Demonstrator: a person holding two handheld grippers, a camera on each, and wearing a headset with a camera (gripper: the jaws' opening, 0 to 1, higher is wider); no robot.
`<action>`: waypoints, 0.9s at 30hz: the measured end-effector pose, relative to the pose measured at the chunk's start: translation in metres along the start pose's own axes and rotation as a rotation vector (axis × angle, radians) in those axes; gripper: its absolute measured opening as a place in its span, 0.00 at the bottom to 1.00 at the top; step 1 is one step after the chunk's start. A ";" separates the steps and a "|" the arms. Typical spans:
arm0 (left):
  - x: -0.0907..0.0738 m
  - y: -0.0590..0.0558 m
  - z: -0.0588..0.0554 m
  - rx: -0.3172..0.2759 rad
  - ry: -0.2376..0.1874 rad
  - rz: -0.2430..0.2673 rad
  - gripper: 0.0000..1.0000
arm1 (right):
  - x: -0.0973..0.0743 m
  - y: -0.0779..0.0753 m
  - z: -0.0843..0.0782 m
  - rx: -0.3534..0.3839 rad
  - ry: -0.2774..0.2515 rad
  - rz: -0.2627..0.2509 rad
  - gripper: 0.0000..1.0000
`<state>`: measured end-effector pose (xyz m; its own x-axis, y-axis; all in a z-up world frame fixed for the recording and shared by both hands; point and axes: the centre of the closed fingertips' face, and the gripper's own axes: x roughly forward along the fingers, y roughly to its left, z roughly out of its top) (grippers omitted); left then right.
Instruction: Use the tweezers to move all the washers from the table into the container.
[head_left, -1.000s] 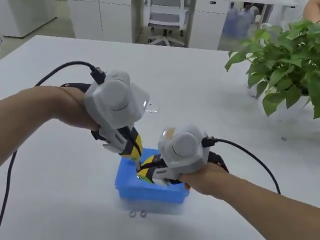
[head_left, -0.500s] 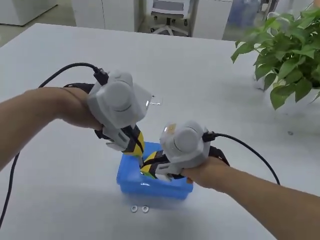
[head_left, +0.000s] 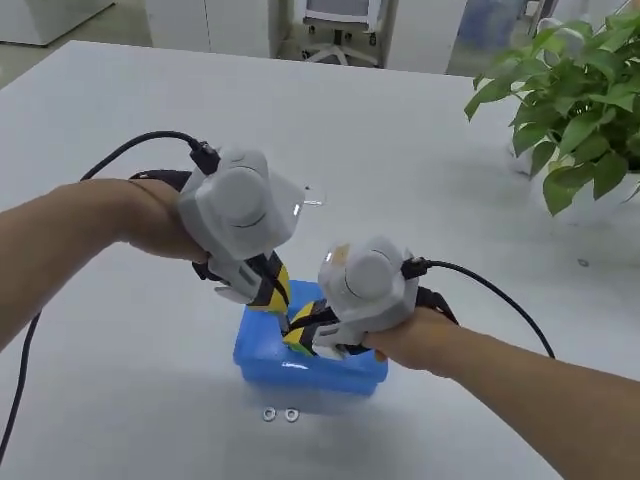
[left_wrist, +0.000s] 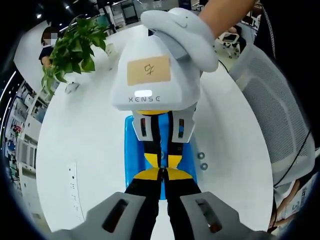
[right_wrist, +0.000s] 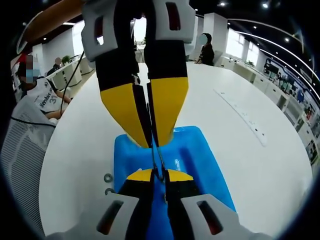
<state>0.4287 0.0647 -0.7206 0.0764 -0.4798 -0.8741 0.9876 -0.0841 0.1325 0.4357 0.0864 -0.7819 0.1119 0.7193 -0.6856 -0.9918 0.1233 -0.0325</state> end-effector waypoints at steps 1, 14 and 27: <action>-0.001 0.000 0.001 -0.001 -0.002 -0.001 0.06 | -0.001 0.000 0.000 -0.002 -0.002 0.000 0.09; -0.008 -0.002 0.008 0.010 -0.001 0.001 0.06 | -0.010 0.002 0.006 -0.022 -0.012 -0.011 0.09; -0.022 -0.008 0.019 0.026 0.008 0.014 0.06 | -0.024 0.009 0.017 -0.041 -0.028 -0.030 0.10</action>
<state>0.4166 0.0591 -0.6934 0.0913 -0.4743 -0.8756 0.9825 -0.1006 0.1570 0.4254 0.0820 -0.7535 0.1424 0.7346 -0.6634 -0.9897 0.1168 -0.0831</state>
